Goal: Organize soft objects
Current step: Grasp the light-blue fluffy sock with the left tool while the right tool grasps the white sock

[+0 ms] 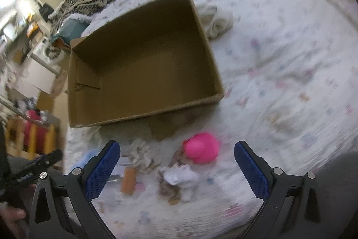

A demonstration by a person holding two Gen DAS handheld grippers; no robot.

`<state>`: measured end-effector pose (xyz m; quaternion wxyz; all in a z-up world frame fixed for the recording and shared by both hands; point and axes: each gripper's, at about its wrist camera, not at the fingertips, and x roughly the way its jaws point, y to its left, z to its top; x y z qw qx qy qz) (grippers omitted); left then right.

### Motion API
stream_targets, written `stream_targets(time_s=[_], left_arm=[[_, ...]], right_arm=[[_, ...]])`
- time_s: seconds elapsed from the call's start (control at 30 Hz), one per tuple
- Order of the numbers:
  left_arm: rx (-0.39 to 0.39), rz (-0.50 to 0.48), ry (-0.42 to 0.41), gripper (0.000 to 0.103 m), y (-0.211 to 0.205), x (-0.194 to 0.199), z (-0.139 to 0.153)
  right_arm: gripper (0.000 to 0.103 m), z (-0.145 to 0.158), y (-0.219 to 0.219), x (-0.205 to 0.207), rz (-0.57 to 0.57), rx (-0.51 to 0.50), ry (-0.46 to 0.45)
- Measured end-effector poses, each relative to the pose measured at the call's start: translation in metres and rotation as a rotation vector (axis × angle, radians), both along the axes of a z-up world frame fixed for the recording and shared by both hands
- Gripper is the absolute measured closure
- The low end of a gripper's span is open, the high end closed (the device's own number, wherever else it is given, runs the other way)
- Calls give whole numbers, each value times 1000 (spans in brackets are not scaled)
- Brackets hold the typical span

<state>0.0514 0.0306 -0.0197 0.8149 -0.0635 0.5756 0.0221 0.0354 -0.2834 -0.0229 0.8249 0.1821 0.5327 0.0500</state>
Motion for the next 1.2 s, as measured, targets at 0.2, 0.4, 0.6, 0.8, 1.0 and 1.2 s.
stream_targets(time_s=[0.2,0.4,0.6,0.8,1.0,1.2], left_arm=[[-11,5,83,5,-4,8,-17],[-53,32,158,5,-2,16,-34],[-44,16,230,8,-11,18,-59],[-65,7,276,43,-10,10,-77],[-121,-29,287,87,-13,-4,-78],[-114,-64,174,89,-7,-17,-38]], right_arm=[[0,-6,0,1,-9,-10,1],[0,-13,-10,5,-47,20,35],[0,-19,-13,7,-60,31,57],[0,-21,-12,8,-48,25,62],[0,-23,-10,10,-45,27,77],[0,-28,-19,6,-65,95,106]])
